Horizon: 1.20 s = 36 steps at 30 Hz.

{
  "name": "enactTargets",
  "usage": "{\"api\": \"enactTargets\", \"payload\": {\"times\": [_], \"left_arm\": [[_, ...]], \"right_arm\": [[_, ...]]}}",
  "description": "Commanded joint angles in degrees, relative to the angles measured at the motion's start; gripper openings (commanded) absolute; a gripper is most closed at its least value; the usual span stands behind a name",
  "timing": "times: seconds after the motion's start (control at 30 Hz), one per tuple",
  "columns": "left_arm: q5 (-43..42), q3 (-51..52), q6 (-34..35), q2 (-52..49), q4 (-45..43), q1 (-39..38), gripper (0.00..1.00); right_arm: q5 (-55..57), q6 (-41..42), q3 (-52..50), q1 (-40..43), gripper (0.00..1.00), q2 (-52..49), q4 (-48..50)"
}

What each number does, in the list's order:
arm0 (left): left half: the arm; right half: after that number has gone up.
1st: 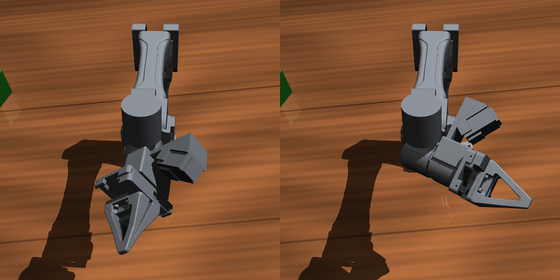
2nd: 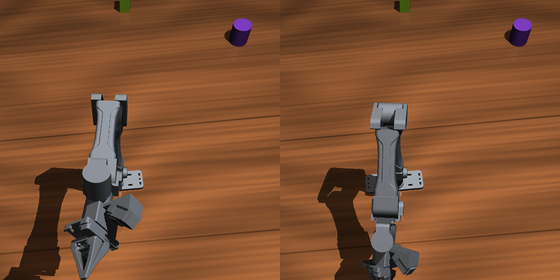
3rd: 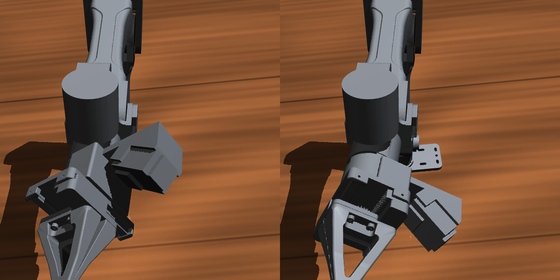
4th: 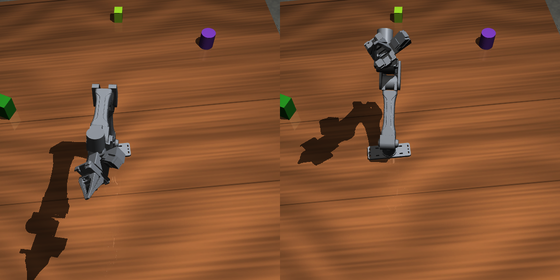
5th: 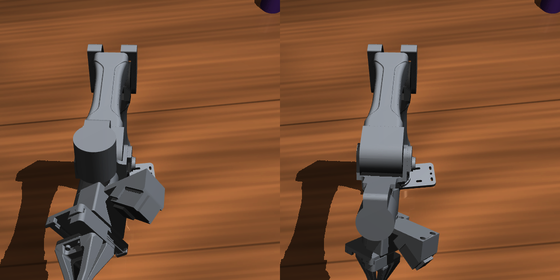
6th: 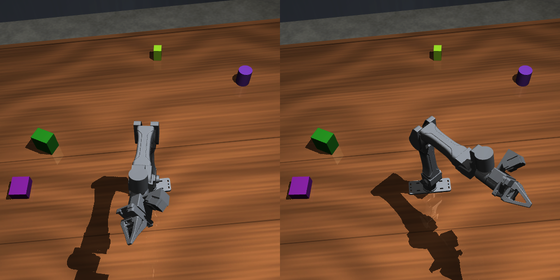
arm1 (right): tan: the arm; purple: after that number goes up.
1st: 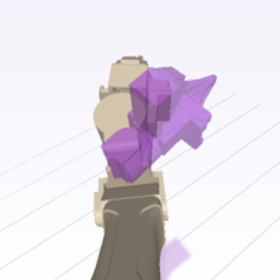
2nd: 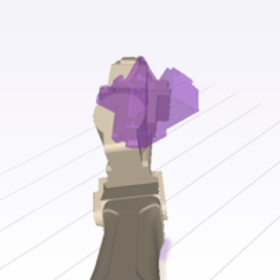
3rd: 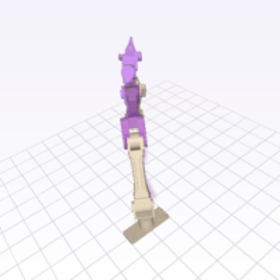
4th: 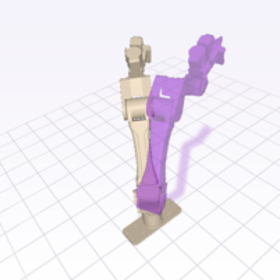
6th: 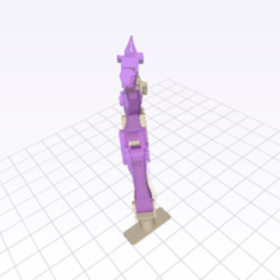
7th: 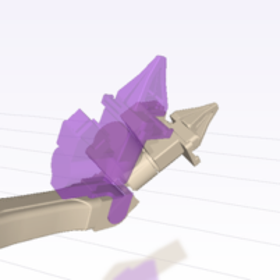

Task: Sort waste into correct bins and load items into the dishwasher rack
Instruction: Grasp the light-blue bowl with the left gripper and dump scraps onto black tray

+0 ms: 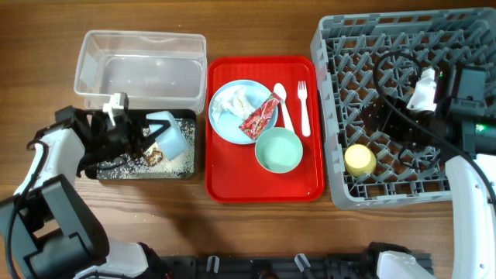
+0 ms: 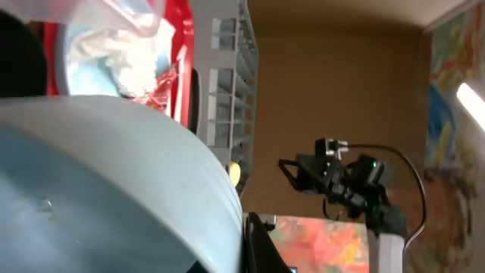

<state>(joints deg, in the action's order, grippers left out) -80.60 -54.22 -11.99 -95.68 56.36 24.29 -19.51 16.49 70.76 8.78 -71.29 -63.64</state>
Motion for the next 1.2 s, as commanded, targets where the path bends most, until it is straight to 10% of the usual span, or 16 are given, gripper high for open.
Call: {"api": "enactTargets", "payload": {"times": [0.0, 0.07, 0.2, 0.37, 0.57, 0.63, 0.77, 1.03, 1.17], "left_arm": [[-5.25, 0.04, -9.53, -0.33, 3.34, 0.83, 0.04], [-5.73, 0.11, 2.12, -1.29, 3.32, 1.31, 0.04], [1.20, -0.52, -0.85, 5.01, 6.93, -9.33, 0.04], [41.77, -0.61, 34.75, 12.09, -14.69, -41.07, 0.04], [85.66, -0.59, 48.48, 6.23, -17.92, -69.66, 0.10], [85.79, -2.10, 48.43, 6.60, -18.10, -71.73, 0.40], [91.14, -18.18, 43.50, 8.66, -8.63, -68.43, 0.62], [93.66, -18.78, 34.64, -14.10, -33.46, -54.71, 0.86], [93.70, -18.78, 34.67, -21.86, -35.78, -54.69, 0.67]], "right_arm": [[-1.14, 0.02, 0.90, -0.24, 0.79, 0.92, -0.04], [-1.11, 0.02, 0.90, -0.24, 0.79, 0.90, 0.00], [-1.14, 0.04, 0.90, -0.24, 0.79, 0.90, 0.15], [-1.11, 0.15, 0.90, -0.24, 0.79, 0.90, 0.20], [-1.14, 0.15, 0.90, -0.24, 0.80, 0.90, 0.35], [-1.11, 0.13, 0.90, -0.24, 0.80, 0.90, 0.33], [-1.11, 0.04, 0.90, -0.24, 0.81, 0.90, 0.39], [-1.14, 0.20, 0.90, -0.24, 0.82, 0.90, 0.63], [-1.14, 0.20, 0.87, -0.24, 0.82, 0.90, 0.37]]}}
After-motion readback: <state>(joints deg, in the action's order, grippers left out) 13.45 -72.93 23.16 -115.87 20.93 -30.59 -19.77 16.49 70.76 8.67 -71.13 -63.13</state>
